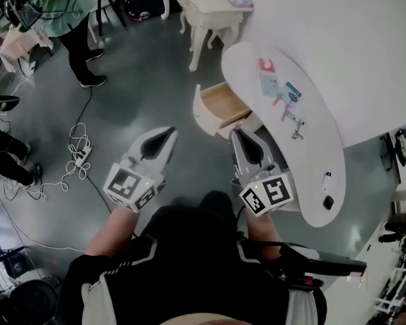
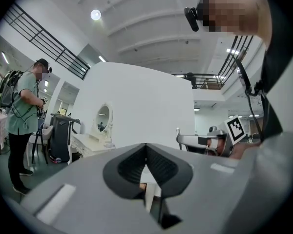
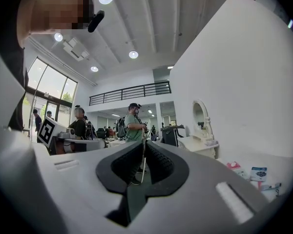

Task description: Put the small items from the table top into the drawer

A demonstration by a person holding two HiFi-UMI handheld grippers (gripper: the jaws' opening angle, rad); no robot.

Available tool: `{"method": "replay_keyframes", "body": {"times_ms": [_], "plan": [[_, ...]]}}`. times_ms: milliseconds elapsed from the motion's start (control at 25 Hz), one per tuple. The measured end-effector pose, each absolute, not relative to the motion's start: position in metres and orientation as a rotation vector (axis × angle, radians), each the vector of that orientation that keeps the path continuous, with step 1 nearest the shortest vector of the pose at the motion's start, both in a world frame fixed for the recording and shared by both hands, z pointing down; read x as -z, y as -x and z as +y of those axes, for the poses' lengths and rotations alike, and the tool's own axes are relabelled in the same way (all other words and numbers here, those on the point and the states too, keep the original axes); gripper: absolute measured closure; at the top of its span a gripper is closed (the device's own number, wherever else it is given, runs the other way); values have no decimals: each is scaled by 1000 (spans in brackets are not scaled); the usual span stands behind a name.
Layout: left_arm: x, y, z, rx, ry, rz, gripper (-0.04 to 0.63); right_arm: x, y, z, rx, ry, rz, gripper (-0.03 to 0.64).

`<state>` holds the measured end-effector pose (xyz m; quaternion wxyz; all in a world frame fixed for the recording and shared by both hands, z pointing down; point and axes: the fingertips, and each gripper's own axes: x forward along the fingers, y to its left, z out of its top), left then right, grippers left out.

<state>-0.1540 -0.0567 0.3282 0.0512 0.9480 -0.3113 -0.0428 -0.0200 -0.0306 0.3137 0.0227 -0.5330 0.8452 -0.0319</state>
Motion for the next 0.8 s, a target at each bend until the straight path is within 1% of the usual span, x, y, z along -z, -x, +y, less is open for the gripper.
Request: {"method": "replay_keyframes", "body": {"times_ms": [320, 480, 800], "plan": [[-327, 146, -91, 119, -2877, -965, 595, -311, 18, -63, 59, 1589, 2664, 592], [-326, 130, -118, 92, -2886, -980, 595, -315, 2, -91, 85, 1566, 2667, 592], [-313, 96, -173, 76, -2905, -1002, 595, -302, -32, -151, 27, 1552, 2677, 592]]}}
